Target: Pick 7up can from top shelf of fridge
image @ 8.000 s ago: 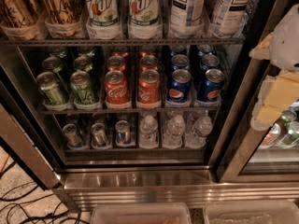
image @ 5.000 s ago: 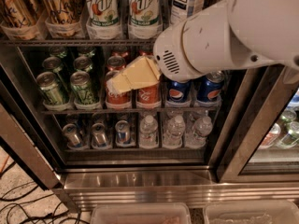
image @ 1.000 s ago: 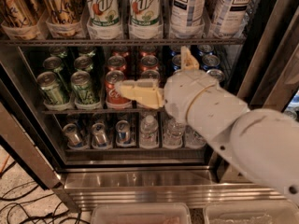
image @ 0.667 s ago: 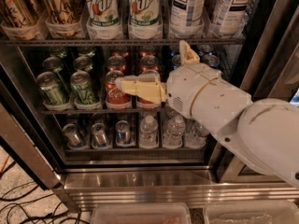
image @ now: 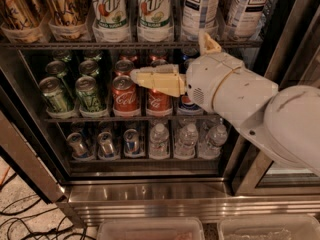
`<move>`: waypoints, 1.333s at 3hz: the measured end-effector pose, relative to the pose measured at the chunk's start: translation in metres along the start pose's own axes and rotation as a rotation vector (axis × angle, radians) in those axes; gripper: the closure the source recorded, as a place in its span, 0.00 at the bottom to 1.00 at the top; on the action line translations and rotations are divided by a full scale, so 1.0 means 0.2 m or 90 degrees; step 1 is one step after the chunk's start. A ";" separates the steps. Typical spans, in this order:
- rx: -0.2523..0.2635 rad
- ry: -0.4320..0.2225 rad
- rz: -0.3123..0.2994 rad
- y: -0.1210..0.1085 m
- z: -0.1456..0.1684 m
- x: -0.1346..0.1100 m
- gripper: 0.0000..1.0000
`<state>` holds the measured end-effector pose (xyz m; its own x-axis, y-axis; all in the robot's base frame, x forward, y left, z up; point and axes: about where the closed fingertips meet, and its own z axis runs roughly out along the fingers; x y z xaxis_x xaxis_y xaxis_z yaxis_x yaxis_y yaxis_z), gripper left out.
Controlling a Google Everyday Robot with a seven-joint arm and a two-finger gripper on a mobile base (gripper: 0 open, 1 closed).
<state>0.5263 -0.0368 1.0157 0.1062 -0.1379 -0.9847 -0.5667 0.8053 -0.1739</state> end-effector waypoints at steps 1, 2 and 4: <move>-0.007 -0.018 0.006 -0.02 0.00 -0.03 0.00; -0.012 -0.023 0.006 -0.02 0.00 -0.04 0.00; -0.019 -0.018 -0.006 0.08 -0.12 -0.06 0.00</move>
Offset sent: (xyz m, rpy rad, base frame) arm 0.0003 -0.0060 0.0199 0.0405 -0.0442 0.0732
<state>0.4959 -0.0364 1.0243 0.1353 -0.1287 -0.9824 -0.5902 0.7859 -0.1842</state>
